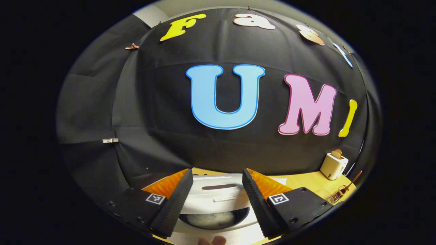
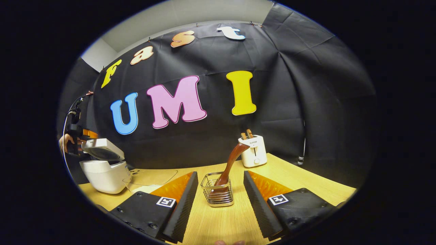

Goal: Close the left gripper, press the button to open the rice cooker; take a wooden spoon from the chopstick holder with the right hand, scoop a spoonful of rice and pour it into the rice cooker, then put the wooden spoon back into the chopstick holder.

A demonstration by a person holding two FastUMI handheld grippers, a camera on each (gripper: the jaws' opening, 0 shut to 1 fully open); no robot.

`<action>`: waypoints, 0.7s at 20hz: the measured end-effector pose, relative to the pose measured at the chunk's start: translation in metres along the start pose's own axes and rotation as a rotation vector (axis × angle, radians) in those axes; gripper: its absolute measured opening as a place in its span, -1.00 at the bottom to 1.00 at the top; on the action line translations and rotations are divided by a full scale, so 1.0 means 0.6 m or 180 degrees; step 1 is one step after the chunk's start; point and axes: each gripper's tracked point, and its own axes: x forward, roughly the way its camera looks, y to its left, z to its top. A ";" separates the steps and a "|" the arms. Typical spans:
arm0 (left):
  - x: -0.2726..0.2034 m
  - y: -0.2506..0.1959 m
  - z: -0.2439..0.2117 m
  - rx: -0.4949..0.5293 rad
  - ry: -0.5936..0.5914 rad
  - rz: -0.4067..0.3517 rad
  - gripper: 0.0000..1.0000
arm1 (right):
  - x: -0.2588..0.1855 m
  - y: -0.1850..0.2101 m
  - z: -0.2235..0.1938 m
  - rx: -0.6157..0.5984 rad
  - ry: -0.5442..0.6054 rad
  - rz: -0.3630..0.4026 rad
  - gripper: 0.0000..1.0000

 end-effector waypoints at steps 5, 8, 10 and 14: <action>-0.016 -0.007 -0.067 -0.0006 0.0151 0.0086 0.93 | -0.002 -0.010 -0.009 0.0052 0.0042 -0.0012 0.67; -0.022 -0.009 -0.096 -0.0052 0.0261 0.0081 0.96 | -0.002 -0.010 -0.013 0.0064 0.0064 -0.0001 0.67; -0.024 -0.010 -0.112 -0.0076 0.0322 0.0075 0.96 | -0.002 -0.008 -0.013 0.0053 0.0064 0.0008 0.67; -0.023 -0.009 -0.163 -0.0116 0.0577 0.0050 0.96 | -0.001 -0.005 -0.015 0.0064 0.0068 0.0023 0.67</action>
